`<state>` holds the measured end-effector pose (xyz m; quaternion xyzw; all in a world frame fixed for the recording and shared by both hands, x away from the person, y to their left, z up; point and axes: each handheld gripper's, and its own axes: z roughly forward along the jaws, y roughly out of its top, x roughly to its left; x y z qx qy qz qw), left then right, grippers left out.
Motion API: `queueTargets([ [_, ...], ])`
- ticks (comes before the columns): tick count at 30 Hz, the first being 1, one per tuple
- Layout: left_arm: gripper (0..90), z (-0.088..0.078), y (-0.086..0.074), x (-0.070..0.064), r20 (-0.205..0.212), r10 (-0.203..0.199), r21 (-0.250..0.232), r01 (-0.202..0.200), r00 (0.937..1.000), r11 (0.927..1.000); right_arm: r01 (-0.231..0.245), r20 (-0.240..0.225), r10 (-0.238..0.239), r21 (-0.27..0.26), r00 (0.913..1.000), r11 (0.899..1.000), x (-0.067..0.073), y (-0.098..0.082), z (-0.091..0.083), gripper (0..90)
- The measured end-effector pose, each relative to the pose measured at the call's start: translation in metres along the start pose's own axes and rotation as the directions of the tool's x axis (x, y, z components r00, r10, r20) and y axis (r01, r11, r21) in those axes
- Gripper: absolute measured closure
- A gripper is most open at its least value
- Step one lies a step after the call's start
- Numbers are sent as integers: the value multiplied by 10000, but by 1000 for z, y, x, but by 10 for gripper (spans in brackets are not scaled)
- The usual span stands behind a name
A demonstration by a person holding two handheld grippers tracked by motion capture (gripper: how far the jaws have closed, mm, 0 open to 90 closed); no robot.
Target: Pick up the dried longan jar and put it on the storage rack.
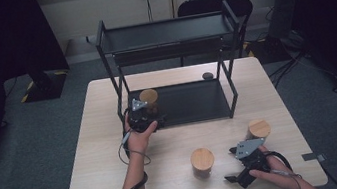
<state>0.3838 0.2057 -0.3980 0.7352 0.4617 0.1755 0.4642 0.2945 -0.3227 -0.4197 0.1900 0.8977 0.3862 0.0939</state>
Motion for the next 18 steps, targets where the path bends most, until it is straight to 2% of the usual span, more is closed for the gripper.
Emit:
queueTargets([
  [7,25,-7,-7,3,292,87,-31,-86,9995,10000,-2,0,2,-1,10000,10000,0,0,0,0],
  [18,25,-19,-11,4,385,312,50,-314,9988,9995,-3,1,3,1,10000,10000,0,0,0,0],
])
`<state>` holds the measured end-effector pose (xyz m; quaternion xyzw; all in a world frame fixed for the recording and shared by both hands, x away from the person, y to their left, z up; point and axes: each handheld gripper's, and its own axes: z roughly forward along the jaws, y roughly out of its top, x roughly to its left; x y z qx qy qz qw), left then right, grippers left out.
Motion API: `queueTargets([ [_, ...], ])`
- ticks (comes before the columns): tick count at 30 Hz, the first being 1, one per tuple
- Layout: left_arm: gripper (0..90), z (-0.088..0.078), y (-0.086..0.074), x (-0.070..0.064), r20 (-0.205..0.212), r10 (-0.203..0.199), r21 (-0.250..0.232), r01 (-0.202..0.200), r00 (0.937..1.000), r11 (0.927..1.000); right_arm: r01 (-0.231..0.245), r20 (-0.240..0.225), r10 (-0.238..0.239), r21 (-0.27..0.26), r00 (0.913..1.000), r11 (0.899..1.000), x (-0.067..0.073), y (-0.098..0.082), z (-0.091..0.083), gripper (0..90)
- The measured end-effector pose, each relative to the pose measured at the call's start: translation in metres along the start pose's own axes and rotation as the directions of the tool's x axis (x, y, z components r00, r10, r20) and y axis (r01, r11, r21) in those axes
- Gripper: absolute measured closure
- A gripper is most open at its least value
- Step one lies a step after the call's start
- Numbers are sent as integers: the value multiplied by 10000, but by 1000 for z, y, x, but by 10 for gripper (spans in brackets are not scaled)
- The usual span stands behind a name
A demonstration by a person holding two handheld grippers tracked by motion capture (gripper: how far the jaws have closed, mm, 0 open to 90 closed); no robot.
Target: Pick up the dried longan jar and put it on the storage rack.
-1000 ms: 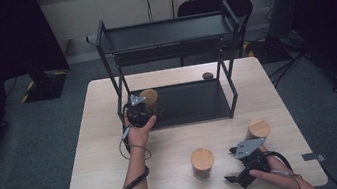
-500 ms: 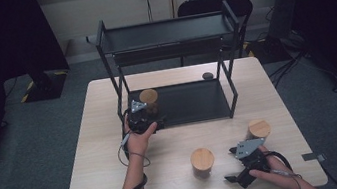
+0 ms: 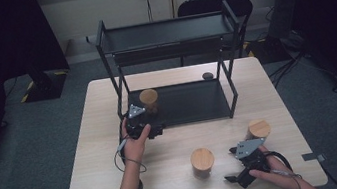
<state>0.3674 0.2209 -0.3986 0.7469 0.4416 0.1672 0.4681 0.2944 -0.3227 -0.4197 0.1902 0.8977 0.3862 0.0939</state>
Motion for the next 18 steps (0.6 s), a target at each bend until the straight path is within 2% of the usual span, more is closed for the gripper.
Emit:
queueTargets([
  [18,25,-15,-14,6,407,210,142,-215,9990,9997,2,-1,-2,-2,10000,10000,0,0,0,0],
])
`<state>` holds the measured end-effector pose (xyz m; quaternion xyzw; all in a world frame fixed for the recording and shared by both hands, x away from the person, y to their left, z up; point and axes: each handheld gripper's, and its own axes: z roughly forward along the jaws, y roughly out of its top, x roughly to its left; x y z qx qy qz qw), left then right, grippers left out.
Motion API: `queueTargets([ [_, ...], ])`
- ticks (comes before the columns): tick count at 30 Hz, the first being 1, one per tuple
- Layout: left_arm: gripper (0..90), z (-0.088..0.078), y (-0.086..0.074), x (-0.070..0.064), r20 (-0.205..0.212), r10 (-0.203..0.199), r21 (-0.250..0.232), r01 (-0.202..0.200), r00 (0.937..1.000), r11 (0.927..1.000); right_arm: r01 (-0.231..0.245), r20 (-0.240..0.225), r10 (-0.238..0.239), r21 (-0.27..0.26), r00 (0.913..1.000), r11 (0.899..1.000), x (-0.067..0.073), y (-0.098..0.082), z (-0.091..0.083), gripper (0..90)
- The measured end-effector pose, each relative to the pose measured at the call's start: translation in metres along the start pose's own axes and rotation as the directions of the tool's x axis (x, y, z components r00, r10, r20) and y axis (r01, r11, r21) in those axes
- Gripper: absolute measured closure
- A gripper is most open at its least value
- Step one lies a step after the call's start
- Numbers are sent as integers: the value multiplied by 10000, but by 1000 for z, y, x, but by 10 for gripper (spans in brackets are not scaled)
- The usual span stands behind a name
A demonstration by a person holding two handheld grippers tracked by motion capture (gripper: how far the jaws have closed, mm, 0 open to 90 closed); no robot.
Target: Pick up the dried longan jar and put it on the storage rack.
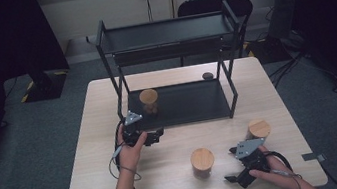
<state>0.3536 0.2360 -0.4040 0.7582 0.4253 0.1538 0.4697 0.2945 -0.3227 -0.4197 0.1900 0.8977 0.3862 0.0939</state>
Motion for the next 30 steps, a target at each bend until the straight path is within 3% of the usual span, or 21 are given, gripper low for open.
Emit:
queueTargets([
  [17,25,-12,-13,3,233,247,212,-252,9994,9995,1,-1,-1,0,10000,10000,0,0,0,0],
  [30,25,-20,-21,3,124,269,300,-273,9996,9992,2,0,-2,1,10000,10000,0,0,0,0],
])
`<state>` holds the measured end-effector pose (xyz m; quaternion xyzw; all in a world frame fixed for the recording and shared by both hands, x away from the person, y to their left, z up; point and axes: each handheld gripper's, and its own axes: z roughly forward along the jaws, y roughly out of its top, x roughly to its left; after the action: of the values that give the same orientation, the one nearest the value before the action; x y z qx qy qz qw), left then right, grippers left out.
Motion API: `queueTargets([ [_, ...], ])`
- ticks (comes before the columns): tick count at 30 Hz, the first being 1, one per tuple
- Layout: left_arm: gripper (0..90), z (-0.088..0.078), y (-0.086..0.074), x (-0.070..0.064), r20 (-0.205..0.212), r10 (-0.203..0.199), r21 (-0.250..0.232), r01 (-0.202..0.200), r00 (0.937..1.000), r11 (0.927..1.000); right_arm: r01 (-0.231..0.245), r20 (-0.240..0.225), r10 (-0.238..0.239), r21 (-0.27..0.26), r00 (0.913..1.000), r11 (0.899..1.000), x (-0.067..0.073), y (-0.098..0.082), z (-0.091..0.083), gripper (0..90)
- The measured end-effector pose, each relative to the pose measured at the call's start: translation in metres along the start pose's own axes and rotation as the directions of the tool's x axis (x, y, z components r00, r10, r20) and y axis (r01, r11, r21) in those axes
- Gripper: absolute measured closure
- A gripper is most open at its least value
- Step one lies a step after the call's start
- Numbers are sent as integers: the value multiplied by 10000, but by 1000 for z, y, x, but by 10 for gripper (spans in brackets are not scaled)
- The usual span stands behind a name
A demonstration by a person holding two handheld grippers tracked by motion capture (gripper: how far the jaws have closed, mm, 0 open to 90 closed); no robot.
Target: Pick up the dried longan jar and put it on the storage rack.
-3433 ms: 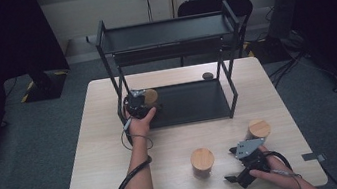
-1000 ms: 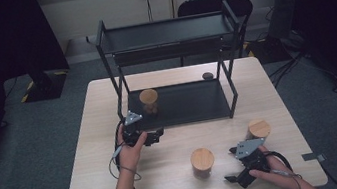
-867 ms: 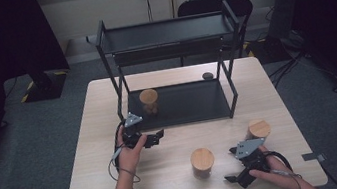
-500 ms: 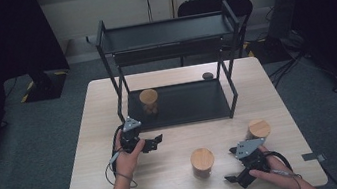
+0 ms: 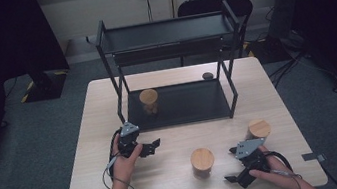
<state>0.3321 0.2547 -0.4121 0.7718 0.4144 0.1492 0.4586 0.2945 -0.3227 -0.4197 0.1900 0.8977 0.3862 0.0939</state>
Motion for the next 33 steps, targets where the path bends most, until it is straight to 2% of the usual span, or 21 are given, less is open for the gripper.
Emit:
queueTargets([
  [21,26,-19,-15,5,-149,61,97,-60,9999,9999,-3,0,3,0,10000,10000,0,0,0,0],
  [33,26,-29,-22,9,-209,-44,79,45,9998,10000,-1,0,1,-1,10000,10000,0,0,0,0],
])
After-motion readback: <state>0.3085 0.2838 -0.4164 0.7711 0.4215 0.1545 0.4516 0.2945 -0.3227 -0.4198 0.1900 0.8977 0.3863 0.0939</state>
